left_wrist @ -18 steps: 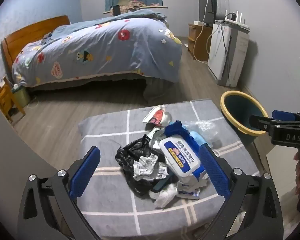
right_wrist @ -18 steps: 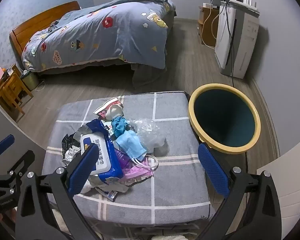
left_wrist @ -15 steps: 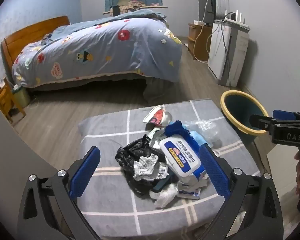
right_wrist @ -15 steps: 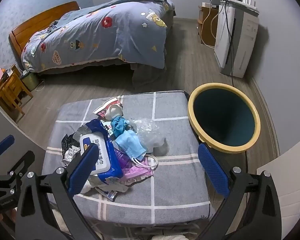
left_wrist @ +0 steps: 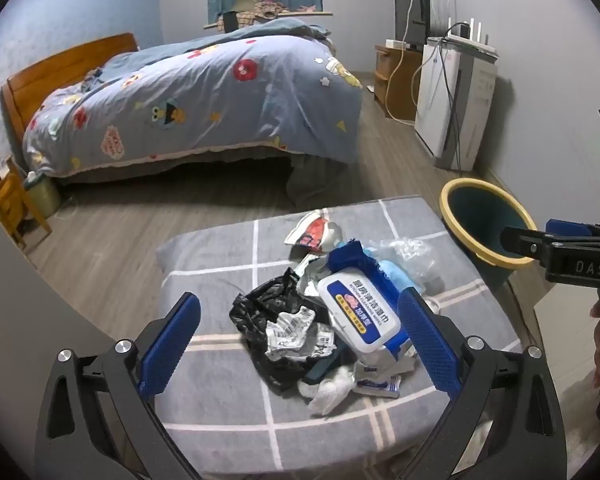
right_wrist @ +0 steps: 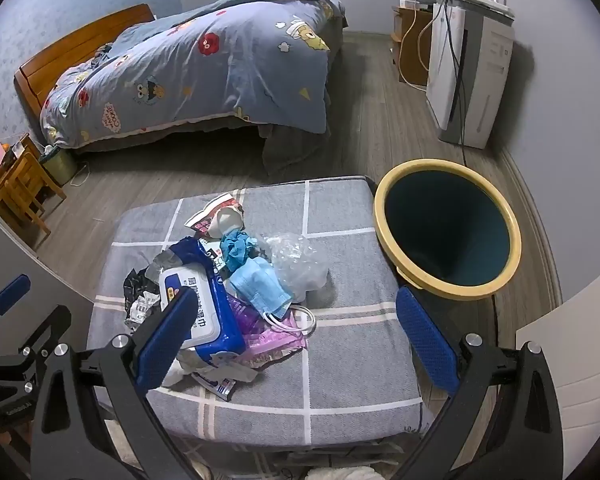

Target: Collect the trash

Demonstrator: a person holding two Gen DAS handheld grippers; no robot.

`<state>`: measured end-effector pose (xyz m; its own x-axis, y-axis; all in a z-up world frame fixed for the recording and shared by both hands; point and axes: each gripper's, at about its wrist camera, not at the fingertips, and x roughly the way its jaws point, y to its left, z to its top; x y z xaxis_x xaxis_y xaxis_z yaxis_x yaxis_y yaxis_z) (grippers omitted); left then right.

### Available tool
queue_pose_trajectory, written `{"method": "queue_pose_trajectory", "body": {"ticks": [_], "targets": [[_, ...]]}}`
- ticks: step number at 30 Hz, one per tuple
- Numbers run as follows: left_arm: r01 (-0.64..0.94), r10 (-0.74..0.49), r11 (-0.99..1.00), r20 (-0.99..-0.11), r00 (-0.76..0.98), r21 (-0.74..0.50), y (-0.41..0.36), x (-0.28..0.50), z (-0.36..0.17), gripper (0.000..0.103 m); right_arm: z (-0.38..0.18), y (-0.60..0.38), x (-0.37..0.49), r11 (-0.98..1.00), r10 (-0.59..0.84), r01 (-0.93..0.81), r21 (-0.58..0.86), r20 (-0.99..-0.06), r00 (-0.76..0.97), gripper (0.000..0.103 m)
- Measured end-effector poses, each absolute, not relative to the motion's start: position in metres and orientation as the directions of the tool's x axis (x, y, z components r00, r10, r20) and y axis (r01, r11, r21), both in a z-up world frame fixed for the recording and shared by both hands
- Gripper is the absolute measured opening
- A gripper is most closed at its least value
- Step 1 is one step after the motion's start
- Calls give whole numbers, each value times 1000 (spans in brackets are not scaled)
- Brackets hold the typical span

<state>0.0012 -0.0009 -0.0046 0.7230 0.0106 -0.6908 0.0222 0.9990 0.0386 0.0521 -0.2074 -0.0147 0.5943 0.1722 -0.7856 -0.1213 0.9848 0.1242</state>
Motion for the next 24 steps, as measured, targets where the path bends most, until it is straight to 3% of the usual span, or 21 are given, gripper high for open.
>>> {"method": "queue_pose_trajectory", "body": {"ticks": [24], "targets": [[24, 11, 999, -693, 721, 41, -3, -1, -5, 98, -20, -207, 54, 985, 170, -108, 132, -806, 567, 98]]}}
